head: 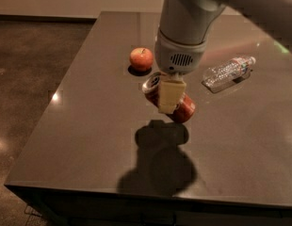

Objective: Knock coke can over

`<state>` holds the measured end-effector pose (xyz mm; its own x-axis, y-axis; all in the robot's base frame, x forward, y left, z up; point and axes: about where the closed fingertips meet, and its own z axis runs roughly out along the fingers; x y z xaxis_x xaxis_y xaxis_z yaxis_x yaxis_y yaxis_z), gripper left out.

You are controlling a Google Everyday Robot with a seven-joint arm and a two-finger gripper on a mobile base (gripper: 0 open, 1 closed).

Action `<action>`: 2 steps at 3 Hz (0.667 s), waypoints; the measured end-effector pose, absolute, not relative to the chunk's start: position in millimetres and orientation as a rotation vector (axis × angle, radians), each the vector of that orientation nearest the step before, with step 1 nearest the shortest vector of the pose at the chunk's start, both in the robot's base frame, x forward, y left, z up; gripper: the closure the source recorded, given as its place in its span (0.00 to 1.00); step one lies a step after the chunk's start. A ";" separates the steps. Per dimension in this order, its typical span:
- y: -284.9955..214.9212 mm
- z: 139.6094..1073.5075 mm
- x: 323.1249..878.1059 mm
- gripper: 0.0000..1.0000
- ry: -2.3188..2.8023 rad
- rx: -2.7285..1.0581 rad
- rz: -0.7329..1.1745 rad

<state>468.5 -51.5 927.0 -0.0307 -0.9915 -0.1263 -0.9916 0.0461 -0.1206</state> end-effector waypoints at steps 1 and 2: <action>-59.3 916.6 482.5 1.00 2.184 -2.121 -0.101; -62.5 906.9 493.8 0.82 2.203 -2.169 -0.189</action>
Offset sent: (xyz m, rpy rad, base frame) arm 0.0271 -0.0244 -0.0308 -0.3064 0.0567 0.0204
